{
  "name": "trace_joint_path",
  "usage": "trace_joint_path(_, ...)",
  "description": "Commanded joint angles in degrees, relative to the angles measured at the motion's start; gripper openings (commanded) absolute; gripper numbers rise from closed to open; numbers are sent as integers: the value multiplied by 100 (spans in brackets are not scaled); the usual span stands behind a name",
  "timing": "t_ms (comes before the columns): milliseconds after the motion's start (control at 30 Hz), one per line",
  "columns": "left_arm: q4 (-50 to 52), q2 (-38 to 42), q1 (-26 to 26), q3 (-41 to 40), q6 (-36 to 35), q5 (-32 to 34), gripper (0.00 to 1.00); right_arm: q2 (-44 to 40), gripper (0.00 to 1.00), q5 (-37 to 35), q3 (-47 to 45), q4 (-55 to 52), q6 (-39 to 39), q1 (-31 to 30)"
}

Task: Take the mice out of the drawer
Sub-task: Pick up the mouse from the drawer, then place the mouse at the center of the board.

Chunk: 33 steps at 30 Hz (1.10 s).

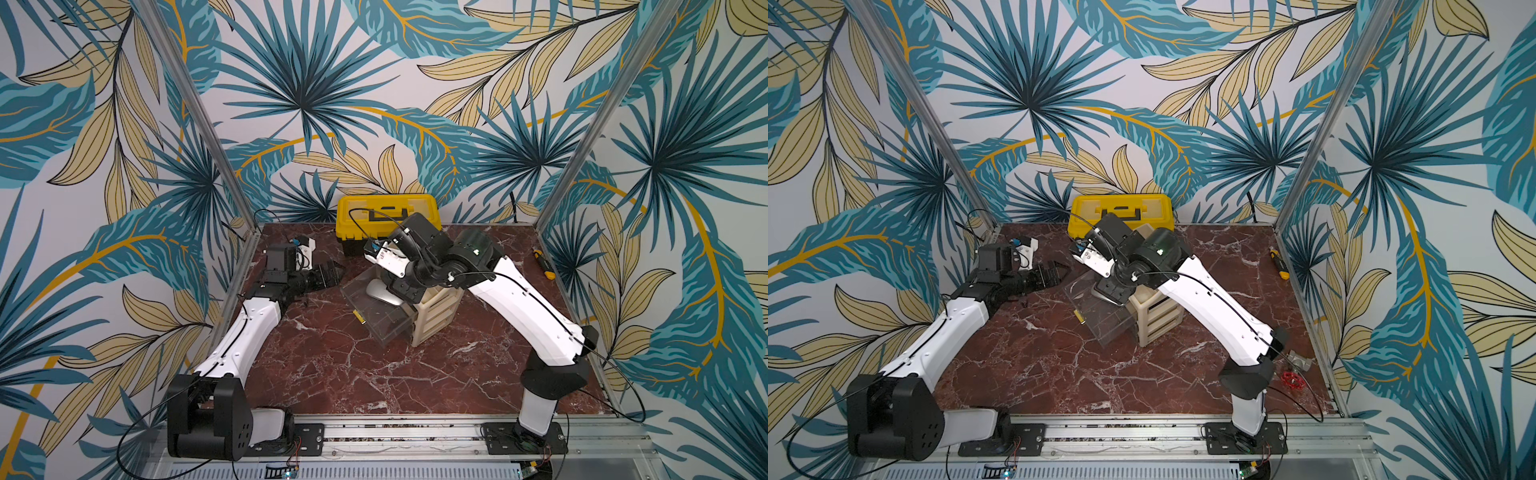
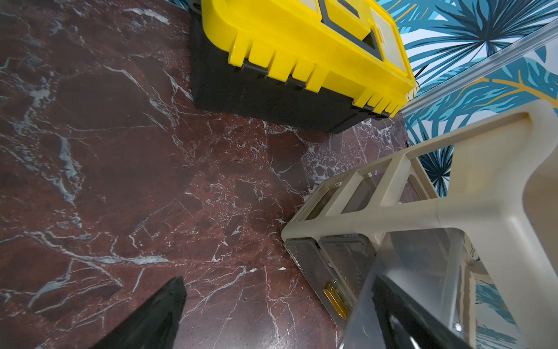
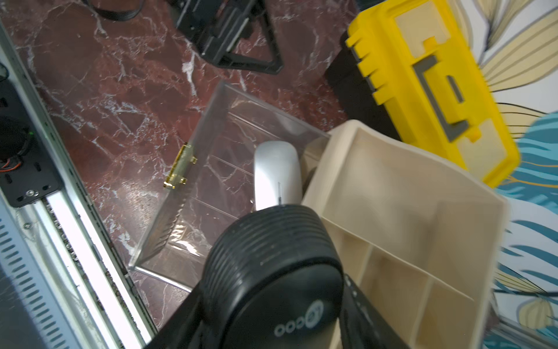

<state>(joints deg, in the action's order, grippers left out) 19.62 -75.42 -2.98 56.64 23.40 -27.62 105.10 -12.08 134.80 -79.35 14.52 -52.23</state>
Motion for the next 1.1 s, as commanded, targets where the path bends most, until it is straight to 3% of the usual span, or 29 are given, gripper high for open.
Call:
trace_joint_path(0,130,137,-23,260,-116,11,100,-197,25,-863,-63,-36,-373,358)
trace_joint_path(167,191,191,-21,259,-124,-15,100,-801,25,-1162,-884,225,-916,1547)
trace_joint_path(300,243,220,-20,285,-151,-16,100,-1426,26,-870,-2036,864,-1133,2537)
trace_joint_path(500,299,168,-18,376,-169,-50,100,-1563,27,-578,-3484,1696,-1659,3652)
trace_joint_path(700,354,123,-24,451,-186,-41,100,-1153,26,-658,-4402,2449,-1934,4179)
trace_joint_path(1067,362,124,-25,444,-174,-71,100,127,27,-780,-4978,3239,-2224,4589)
